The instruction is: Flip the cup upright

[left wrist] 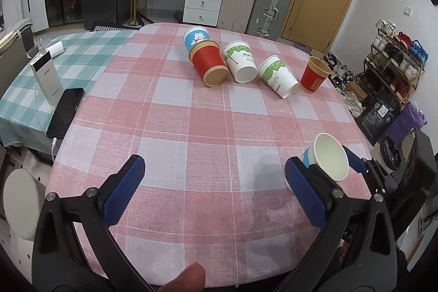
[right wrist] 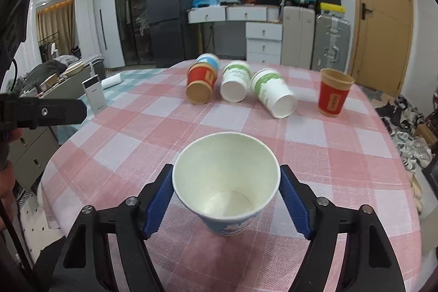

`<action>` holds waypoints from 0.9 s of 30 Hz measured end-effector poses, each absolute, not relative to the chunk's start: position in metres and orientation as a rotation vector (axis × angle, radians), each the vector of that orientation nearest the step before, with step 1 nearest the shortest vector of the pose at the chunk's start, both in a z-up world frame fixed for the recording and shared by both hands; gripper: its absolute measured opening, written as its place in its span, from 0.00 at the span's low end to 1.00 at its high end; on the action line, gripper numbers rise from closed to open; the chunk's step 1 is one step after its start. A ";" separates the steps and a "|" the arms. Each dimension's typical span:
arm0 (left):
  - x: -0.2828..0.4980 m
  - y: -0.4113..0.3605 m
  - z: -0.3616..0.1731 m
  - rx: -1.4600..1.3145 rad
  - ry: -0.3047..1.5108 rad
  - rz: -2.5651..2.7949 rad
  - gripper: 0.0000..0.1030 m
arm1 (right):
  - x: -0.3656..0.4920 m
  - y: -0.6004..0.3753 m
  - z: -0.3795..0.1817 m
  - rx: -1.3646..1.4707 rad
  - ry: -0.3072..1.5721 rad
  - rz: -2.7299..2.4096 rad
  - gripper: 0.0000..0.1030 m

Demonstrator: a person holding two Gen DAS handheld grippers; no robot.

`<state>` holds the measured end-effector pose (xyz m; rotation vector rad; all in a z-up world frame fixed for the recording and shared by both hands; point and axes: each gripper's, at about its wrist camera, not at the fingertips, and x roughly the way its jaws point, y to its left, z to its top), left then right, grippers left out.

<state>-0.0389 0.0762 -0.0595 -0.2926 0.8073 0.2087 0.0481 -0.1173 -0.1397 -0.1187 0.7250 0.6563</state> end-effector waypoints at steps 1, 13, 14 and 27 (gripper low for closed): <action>-0.040 0.076 -0.059 -0.299 0.803 0.214 0.99 | 0.047 -0.117 -0.140 -0.113 0.728 0.662 0.77; -0.039 0.063 -0.051 -0.282 0.792 0.178 0.99 | 0.021 -0.152 -0.107 -0.019 0.694 0.654 0.88; -0.038 0.060 -0.049 -0.272 0.789 0.173 0.99 | 0.019 -0.158 -0.100 -0.001 0.683 0.654 0.88; -0.027 0.013 -0.025 -0.166 0.723 0.105 0.99 | 0.010 -0.188 -0.049 0.074 0.608 0.590 0.94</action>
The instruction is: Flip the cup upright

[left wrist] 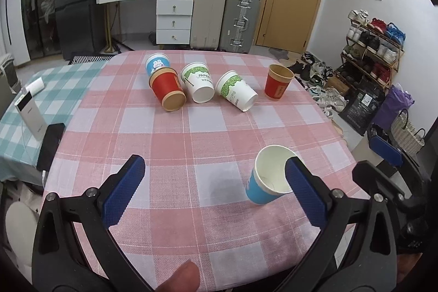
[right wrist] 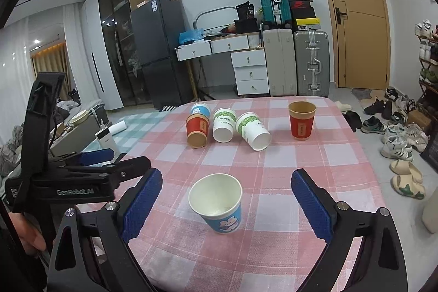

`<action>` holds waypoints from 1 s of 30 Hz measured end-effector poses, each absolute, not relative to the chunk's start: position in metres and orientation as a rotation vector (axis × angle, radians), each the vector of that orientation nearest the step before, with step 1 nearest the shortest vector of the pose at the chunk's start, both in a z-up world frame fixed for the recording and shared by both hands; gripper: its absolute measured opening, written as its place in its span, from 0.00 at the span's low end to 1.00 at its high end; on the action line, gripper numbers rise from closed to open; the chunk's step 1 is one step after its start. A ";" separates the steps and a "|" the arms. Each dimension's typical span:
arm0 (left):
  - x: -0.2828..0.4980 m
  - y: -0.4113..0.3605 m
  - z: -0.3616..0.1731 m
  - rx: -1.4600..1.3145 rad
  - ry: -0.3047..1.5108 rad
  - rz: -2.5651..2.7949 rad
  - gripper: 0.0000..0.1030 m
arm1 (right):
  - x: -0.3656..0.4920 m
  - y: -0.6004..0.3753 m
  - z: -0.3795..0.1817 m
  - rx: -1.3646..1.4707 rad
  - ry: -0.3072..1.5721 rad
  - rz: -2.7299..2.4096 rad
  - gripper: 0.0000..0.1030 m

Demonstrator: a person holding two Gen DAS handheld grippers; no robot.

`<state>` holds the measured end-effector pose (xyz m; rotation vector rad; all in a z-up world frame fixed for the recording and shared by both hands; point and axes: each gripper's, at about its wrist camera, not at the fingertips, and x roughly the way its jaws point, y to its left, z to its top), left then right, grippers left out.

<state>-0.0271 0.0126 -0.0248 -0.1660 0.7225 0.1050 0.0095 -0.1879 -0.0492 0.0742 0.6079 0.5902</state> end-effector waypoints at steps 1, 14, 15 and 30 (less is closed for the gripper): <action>-0.026 0.011 -0.025 -0.165 0.722 0.112 0.99 | 0.009 -0.189 -0.049 0.073 0.608 0.589 0.94; -0.027 0.001 -0.030 -0.152 0.729 0.084 0.99 | 0.003 -0.195 -0.046 0.097 0.590 0.598 0.94; -0.028 0.000 -0.030 -0.151 0.728 0.086 0.99 | 0.002 -0.196 -0.046 0.098 0.590 0.596 0.94; -0.034 -0.001 -0.028 -0.150 0.719 0.080 0.99 | 0.006 -0.194 -0.041 0.091 0.583 0.597 0.94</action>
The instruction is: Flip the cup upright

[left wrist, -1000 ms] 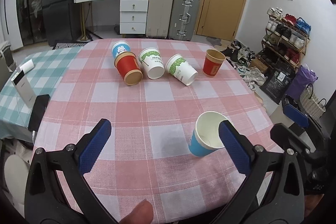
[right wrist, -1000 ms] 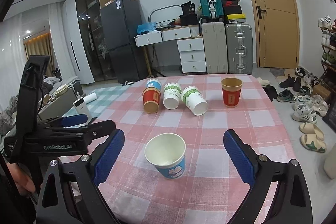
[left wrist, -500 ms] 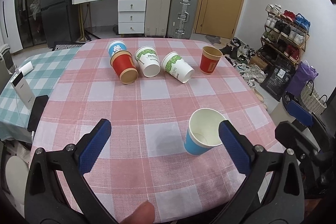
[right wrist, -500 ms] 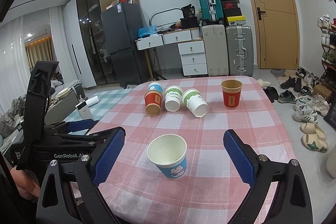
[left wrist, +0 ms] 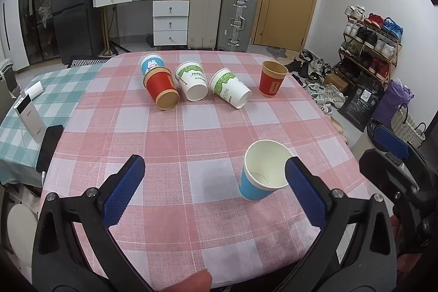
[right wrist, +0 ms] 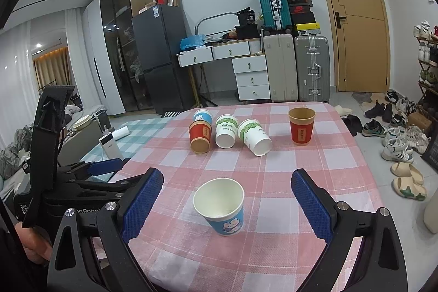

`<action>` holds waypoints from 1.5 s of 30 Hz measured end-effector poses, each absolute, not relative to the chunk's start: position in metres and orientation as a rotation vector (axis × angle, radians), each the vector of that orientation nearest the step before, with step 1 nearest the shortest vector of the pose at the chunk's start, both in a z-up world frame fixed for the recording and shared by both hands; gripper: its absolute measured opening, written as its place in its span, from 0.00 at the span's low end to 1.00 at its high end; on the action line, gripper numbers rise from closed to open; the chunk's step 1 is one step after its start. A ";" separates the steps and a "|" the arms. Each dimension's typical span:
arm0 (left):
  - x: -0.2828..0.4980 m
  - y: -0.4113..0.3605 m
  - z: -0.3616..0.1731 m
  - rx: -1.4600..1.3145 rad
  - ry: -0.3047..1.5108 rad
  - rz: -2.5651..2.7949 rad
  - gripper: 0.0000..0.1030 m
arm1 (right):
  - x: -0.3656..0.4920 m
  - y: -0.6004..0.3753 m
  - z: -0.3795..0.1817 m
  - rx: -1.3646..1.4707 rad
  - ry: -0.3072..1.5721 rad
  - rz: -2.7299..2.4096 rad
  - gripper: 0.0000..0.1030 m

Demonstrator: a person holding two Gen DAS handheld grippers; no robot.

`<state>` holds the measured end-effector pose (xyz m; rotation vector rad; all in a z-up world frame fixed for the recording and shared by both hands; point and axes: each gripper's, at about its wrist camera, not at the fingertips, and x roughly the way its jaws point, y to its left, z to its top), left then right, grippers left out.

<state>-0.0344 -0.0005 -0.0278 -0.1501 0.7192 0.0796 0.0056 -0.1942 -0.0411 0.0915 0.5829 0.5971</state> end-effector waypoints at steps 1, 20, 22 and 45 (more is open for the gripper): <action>-0.034 -0.001 -0.028 -0.149 0.717 0.082 0.99 | 0.005 -0.194 -0.041 0.090 0.584 0.596 0.94; -0.039 -0.001 -0.023 -0.145 0.706 0.083 0.99 | 0.002 -0.190 -0.040 0.089 0.586 0.603 0.94; -0.038 0.000 -0.023 -0.142 0.707 0.090 0.99 | 0.002 -0.189 -0.041 0.089 0.591 0.605 0.94; -0.036 0.006 -0.023 -0.163 0.719 0.098 0.99 | 0.003 -0.193 -0.045 0.109 0.600 0.592 0.94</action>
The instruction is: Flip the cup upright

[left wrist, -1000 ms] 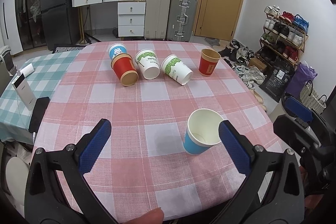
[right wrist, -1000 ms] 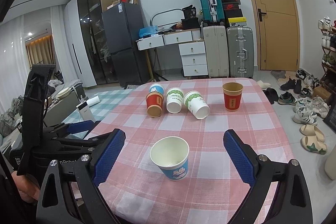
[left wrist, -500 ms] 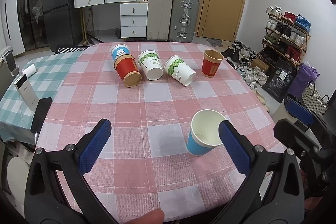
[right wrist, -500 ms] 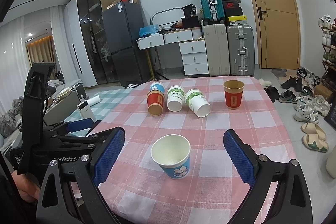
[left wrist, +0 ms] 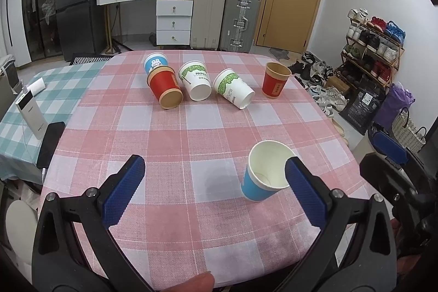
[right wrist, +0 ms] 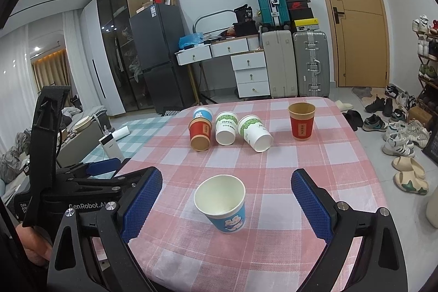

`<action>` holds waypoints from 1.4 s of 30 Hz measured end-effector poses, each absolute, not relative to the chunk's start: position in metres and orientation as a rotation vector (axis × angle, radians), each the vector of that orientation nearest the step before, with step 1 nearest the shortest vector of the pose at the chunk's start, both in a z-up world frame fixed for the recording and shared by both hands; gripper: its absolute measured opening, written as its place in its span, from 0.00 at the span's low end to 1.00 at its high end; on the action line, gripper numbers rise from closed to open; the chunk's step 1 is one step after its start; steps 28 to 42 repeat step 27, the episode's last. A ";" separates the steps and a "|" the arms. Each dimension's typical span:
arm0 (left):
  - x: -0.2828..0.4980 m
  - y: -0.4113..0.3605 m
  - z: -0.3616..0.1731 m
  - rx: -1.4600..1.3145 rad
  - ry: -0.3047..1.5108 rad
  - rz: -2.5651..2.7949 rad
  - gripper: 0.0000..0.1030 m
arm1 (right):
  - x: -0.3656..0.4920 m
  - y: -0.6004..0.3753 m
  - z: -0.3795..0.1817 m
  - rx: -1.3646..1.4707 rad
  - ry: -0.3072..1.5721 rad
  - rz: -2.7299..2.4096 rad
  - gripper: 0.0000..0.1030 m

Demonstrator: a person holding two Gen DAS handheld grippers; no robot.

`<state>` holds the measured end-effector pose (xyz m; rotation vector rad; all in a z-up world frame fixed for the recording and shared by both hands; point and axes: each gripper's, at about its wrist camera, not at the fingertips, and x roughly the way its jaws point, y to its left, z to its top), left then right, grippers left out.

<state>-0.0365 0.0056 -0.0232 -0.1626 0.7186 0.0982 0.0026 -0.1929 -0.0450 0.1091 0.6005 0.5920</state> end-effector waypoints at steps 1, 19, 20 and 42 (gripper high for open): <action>-0.036 0.005 -0.023 -0.165 0.716 0.100 0.99 | 0.002 -0.193 -0.045 0.110 0.601 0.591 0.94; -0.035 0.005 -0.024 -0.156 0.710 0.109 0.99 | 0.004 -0.196 -0.047 0.122 0.605 0.587 0.94; -0.035 0.005 -0.025 -0.154 0.711 0.110 0.99 | 0.005 -0.197 -0.047 0.123 0.607 0.585 0.94; -0.038 -0.004 -0.027 -0.135 0.686 0.076 0.99 | 0.005 -0.199 -0.050 0.125 0.606 0.578 0.94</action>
